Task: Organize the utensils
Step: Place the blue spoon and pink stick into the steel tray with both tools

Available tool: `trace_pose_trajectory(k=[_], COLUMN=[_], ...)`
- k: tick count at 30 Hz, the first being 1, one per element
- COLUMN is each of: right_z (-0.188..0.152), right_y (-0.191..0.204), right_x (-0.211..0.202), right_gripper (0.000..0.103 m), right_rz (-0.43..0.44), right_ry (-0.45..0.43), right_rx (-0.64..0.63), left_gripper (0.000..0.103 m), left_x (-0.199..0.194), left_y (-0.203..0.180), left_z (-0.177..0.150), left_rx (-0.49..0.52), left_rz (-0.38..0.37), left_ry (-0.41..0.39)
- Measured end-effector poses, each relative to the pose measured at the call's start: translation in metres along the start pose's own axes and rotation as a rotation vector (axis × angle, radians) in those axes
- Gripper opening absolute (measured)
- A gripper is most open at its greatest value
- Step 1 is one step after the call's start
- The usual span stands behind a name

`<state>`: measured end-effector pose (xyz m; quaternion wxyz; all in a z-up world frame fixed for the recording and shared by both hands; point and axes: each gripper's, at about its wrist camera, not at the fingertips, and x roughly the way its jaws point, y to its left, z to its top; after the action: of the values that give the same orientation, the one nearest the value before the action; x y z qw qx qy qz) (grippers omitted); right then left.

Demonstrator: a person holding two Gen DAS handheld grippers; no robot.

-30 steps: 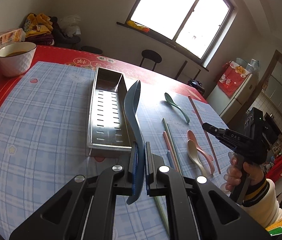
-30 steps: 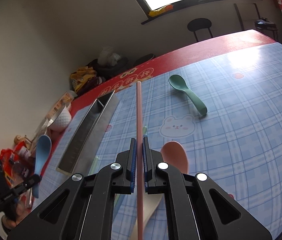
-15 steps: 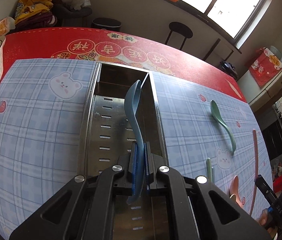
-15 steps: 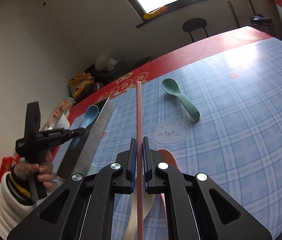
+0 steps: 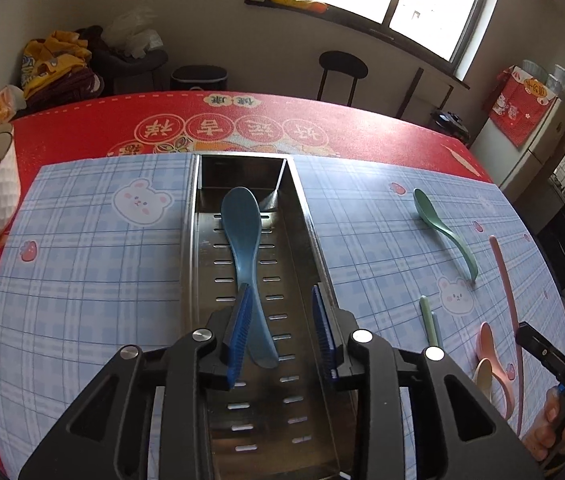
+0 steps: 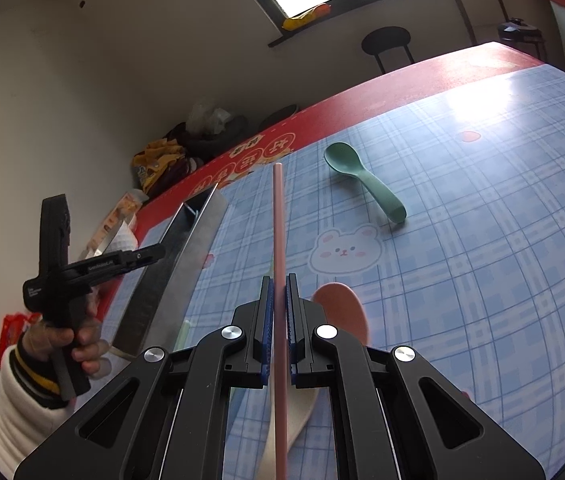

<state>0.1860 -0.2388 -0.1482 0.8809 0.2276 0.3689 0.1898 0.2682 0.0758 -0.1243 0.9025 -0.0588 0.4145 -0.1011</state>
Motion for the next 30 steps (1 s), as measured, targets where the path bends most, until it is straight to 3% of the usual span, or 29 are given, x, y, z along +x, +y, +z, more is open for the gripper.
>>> trace_pose_trajectory(k=[4, 9, 13, 22, 30], right_z=[0.001, 0.002, 0.004, 0.02, 0.015], right_y=[0.013, 0.044, 0.076, 0.134, 0.156], right_x=[0.012, 0.038, 0.064, 0.128, 0.169], right_gripper=[0.006, 0.006, 0.006, 0.006, 0.006], right_rz=[-0.011, -0.009, -0.012, -0.022, -0.057], right_ry=[0.023, 0.058, 0.089, 0.16, 0.222], right_rx=[0.002, -0.009, -0.022, -0.012, 0.028], left_gripper=[0.051, 0.091, 0.096, 0.097, 0.097], left_x=[-0.026, -0.046, -0.052, -0.06, -0.064], left_y=[0.011, 0.03, 0.047, 0.079, 0.077], left_z=[-0.032, -0.045, -0.044, -0.047, -0.047], left_rx=[0.023, 0.022, -0.014, -0.144, -0.138], left_rz=[0.055, 0.159, 0.176, 0.21, 0.26], left_ry=[-0.086, -0.178, -0.221, -0.24, -0.248])
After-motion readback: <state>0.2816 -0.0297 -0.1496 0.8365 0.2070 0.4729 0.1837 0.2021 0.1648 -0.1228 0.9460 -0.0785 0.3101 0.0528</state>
